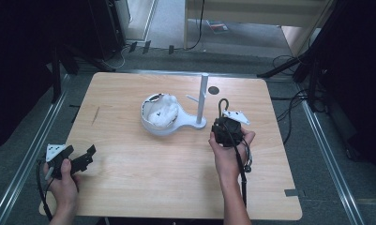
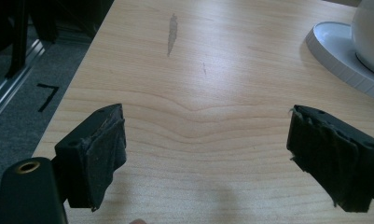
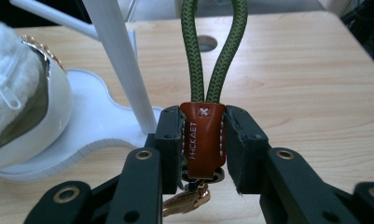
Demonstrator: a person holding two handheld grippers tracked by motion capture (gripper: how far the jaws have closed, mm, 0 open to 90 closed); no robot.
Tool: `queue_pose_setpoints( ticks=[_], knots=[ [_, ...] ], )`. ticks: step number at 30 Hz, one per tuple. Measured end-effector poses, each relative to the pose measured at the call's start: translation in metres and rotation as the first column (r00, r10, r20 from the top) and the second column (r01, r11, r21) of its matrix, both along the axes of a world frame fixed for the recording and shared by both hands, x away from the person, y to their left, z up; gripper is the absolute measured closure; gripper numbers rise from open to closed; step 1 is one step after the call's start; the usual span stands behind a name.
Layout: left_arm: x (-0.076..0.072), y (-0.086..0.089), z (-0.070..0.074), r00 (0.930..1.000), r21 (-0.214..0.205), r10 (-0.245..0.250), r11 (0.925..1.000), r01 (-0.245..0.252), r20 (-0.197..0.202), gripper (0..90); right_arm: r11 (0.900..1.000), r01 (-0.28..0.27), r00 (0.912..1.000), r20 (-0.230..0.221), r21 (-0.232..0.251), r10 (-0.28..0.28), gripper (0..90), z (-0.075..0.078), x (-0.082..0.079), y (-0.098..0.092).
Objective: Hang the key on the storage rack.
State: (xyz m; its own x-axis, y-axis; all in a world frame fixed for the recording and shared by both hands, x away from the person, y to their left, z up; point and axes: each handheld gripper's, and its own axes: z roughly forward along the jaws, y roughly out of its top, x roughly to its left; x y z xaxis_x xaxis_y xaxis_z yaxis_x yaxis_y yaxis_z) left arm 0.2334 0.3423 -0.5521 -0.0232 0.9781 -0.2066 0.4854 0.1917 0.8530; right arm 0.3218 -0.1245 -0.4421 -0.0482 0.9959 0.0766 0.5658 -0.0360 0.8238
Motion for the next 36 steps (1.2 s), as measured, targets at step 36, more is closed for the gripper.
queue_pose_setpoints(
  ticks=[36],
  knots=[
    [0.002,0.000,0.000,0.9998,0.002,0.012,0.9999,-0.012,-0.017,0.0,0.9915,-0.124,0.9510,0.280,-0.039,0.130,68.4,0.039,-0.041,0.027]
  ],
)
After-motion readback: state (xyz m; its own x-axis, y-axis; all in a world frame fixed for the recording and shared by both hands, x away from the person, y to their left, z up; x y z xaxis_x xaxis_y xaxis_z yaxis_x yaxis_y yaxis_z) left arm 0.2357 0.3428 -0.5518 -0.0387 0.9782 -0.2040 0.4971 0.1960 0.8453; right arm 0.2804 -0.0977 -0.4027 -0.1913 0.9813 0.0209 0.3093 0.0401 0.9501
